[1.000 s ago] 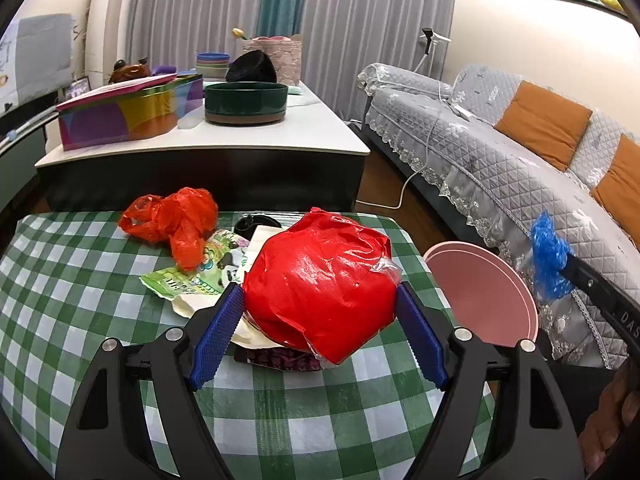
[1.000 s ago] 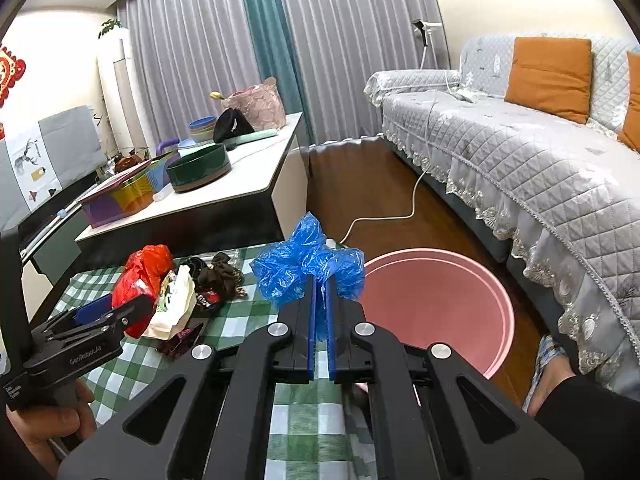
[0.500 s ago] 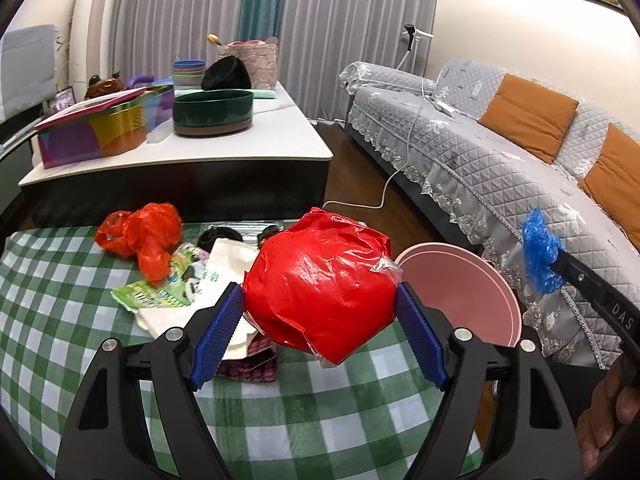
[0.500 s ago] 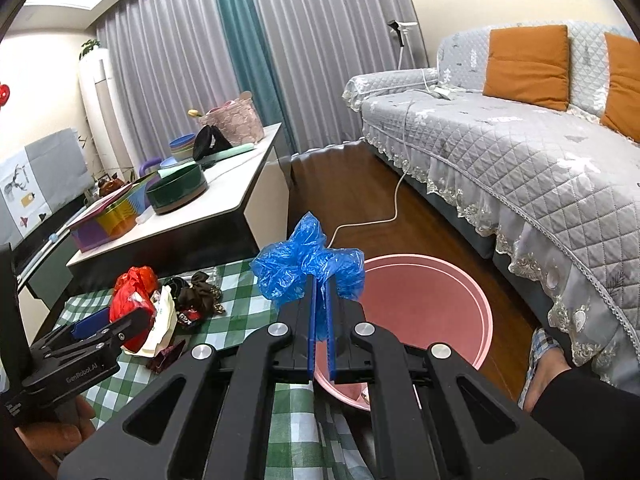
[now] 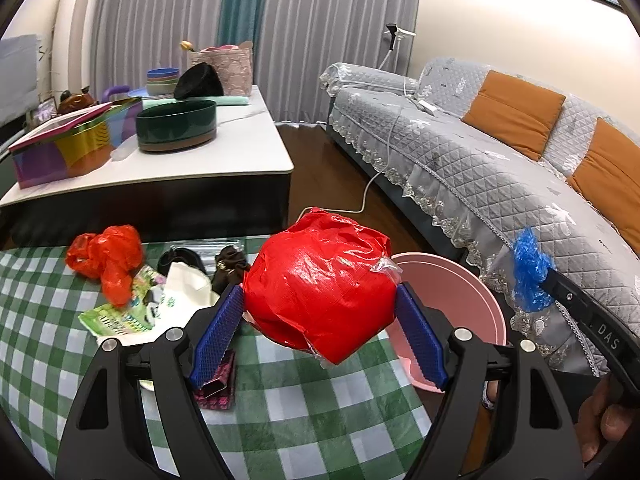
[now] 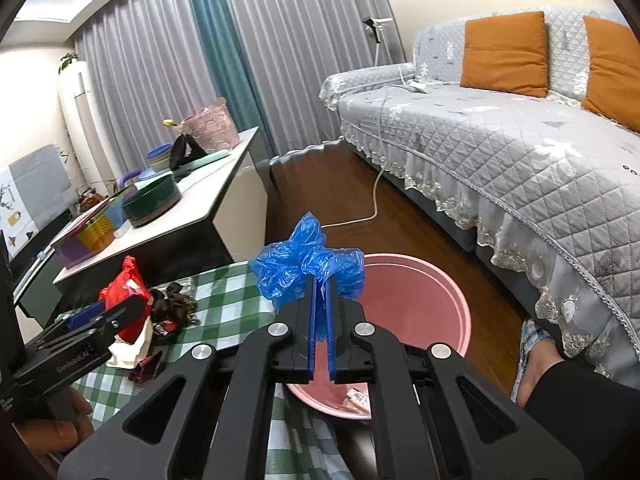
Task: Collect trash
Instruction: 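Carry the red and blue bags over the pink bin and release both, then move both tools back over the table, then grasp the white foam tray with the left tool while the right tool grasps the pink wrapper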
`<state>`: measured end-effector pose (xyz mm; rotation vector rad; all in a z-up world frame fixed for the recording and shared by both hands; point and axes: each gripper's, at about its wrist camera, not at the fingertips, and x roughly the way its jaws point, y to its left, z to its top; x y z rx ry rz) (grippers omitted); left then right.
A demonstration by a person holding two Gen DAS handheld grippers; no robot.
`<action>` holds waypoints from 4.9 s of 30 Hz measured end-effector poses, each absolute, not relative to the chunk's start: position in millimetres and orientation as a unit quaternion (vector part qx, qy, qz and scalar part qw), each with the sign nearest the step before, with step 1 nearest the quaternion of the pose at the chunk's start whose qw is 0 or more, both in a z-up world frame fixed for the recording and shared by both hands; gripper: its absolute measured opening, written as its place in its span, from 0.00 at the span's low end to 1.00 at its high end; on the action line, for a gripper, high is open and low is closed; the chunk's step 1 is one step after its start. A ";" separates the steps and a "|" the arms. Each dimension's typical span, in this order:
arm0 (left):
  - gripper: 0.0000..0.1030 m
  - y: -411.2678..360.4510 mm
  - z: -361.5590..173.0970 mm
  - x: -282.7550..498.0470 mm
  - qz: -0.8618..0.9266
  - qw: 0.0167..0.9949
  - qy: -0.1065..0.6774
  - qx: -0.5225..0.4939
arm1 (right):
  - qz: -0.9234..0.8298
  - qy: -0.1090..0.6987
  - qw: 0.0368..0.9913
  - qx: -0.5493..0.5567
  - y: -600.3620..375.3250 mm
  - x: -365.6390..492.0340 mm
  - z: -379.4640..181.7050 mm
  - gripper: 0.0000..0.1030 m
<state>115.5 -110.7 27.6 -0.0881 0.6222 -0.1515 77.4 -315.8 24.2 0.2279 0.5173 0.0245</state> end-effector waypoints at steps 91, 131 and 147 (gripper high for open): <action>0.75 -77.4 50.0 58.5 -0.082 0.953 0.292 -0.007 | 0.036 0.243 0.964 0.098 -302.0 64.3 55.5 0.51; 0.72 31.2 -16.2 81.6 0.017 0.932 0.328 -0.155 | 0.105 0.298 0.947 0.066 -214.1 78.3 6.5 0.32; 0.23 44.1 -41.4 98.5 -0.008 0.908 0.346 -0.237 | 0.177 0.328 0.926 0.066 -157.3 90.9 -17.0 0.25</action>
